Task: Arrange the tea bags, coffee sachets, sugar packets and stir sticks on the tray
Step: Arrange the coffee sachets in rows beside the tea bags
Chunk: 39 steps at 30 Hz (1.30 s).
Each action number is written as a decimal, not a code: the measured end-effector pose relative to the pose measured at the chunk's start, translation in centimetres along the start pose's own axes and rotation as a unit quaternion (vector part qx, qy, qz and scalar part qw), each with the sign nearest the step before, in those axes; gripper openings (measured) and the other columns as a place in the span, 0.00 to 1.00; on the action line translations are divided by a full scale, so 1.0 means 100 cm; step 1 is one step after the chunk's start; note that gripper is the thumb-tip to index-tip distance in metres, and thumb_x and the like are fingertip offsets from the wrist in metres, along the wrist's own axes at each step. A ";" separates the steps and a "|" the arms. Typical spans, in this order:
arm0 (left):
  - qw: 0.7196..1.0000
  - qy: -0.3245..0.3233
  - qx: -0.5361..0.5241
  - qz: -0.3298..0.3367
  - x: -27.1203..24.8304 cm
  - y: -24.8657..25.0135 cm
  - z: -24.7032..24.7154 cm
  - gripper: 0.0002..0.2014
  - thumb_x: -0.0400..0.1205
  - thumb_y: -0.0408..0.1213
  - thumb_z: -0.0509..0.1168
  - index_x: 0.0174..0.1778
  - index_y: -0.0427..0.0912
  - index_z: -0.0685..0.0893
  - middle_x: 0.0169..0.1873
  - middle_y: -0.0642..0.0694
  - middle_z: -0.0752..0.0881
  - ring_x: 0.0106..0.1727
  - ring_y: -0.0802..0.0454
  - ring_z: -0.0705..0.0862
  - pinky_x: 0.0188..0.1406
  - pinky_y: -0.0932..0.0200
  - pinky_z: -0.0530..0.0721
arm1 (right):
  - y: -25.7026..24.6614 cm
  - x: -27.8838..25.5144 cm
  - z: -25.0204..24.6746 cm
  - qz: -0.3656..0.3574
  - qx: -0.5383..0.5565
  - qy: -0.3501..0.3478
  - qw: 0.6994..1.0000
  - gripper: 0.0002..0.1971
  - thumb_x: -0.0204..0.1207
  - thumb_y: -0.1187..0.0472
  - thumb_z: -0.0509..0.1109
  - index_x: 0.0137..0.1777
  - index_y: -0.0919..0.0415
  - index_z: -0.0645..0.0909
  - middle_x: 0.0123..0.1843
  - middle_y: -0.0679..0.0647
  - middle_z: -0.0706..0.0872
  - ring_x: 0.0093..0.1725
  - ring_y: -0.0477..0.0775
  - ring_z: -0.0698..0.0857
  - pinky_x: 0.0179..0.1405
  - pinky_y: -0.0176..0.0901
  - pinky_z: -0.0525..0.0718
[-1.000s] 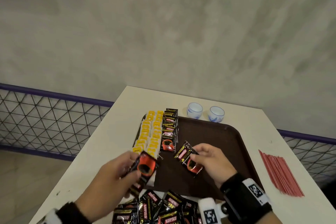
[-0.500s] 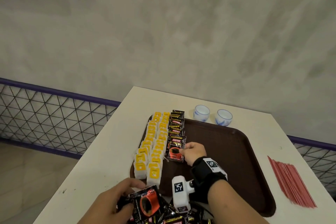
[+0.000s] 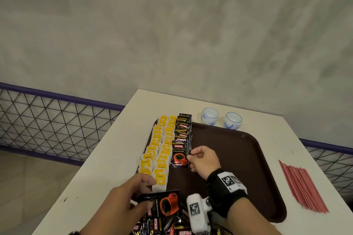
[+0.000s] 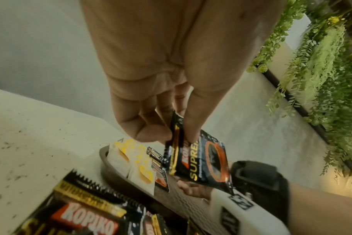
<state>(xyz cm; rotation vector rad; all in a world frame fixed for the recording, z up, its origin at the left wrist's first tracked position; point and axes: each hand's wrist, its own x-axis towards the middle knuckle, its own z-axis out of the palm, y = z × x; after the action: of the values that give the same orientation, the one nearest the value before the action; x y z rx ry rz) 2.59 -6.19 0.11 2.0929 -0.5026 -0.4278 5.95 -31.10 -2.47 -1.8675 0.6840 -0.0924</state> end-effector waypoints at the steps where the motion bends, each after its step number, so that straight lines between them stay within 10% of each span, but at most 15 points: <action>1: 1.000 0.004 -0.003 0.000 0.001 0.002 -0.002 0.22 0.73 0.29 0.74 0.47 0.66 0.80 0.41 0.61 0.87 0.46 0.62 0.86 0.45 0.61 0.87 | -0.006 -0.011 -0.006 -0.038 -0.017 -0.033 0.999 0.04 0.77 0.64 0.72 0.48 0.58 0.80 0.37 0.53 0.83 0.32 0.49 0.83 0.35 0.42 0.86; 7: 0.998 0.015 -0.004 0.063 0.011 0.024 -0.016 0.21 0.71 0.27 0.76 0.47 0.60 0.80 0.38 0.54 0.86 0.28 0.54 0.82 0.32 0.62 0.82 | -0.034 -0.080 -0.035 -0.196 -0.092 -0.319 0.923 0.04 0.76 0.56 0.74 0.47 0.45 0.87 0.39 0.47 0.88 0.37 0.42 0.83 0.38 0.33 0.79; 13: 0.995 0.043 -0.040 0.082 0.011 0.036 -0.014 0.24 0.70 0.28 0.76 0.48 0.64 0.80 0.47 0.60 0.85 0.40 0.56 0.85 0.35 0.62 0.84 | -0.029 -0.078 -0.043 -0.213 -0.172 -0.224 0.936 0.12 0.74 0.67 0.74 0.38 0.47 0.85 0.30 0.48 0.85 0.31 0.42 0.84 0.35 0.34 0.81; 17: 0.992 0.088 -0.042 0.079 -0.008 0.023 -0.022 0.20 0.70 0.36 0.77 0.49 0.65 0.80 0.50 0.63 0.84 0.45 0.58 0.86 0.34 0.62 0.85 | -0.008 -0.038 -0.045 -0.039 0.036 -0.104 0.993 0.06 0.75 0.75 0.70 0.43 0.65 0.83 0.33 0.61 0.87 0.30 0.54 0.86 0.31 0.42 0.85; 24: 0.996 0.074 0.027 -0.042 -0.047 -0.031 -0.027 0.26 0.67 0.38 0.80 0.47 0.73 0.77 0.41 0.69 0.86 0.36 0.61 0.87 0.33 0.58 0.87 | 0.001 -0.007 -0.012 0.169 0.199 -0.047 0.964 0.06 0.76 0.80 0.64 0.41 0.72 0.79 0.43 0.70 0.83 0.39 0.63 0.87 0.39 0.49 0.88; 29: 0.994 0.079 0.051 -0.057 -0.057 -0.043 -0.030 0.28 0.67 0.38 0.79 0.48 0.76 0.75 0.43 0.74 0.83 0.38 0.64 0.86 0.28 0.70 0.82 | 0.000 -0.003 0.002 0.180 0.146 -0.030 0.972 0.10 0.75 0.82 0.66 0.36 0.71 0.77 0.36 0.68 0.82 0.34 0.63 0.85 0.30 0.48 0.90; 35: 0.995 0.073 0.050 -0.042 -0.056 -0.040 -0.028 0.28 0.69 0.37 0.78 0.50 0.75 0.75 0.43 0.73 0.83 0.37 0.63 0.86 0.26 0.73 0.78 | 0.012 0.004 0.006 0.123 -0.035 -0.001 0.992 0.08 0.63 0.70 0.81 0.37 0.61 0.84 0.41 0.60 0.91 0.44 0.60 0.91 0.51 0.55 0.90; 39: 0.995 0.036 0.090 -0.040 -0.054 -0.032 -0.017 0.14 0.72 0.46 0.75 0.46 0.66 0.79 0.47 0.69 0.83 0.45 0.65 0.83 0.38 0.68 0.82 | 0.000 -0.012 -0.007 0.028 -0.080 0.030 0.996 0.07 0.72 0.63 0.77 0.37 0.59 0.81 0.35 0.56 0.89 0.30 0.53 0.89 0.35 0.45 0.90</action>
<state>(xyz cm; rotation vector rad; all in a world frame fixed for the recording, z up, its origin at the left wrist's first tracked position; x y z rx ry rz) -0.60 -0.64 -1.08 2.2993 -0.4297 -0.3626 4.72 -31.06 -1.91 -2.0042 0.8041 -0.0584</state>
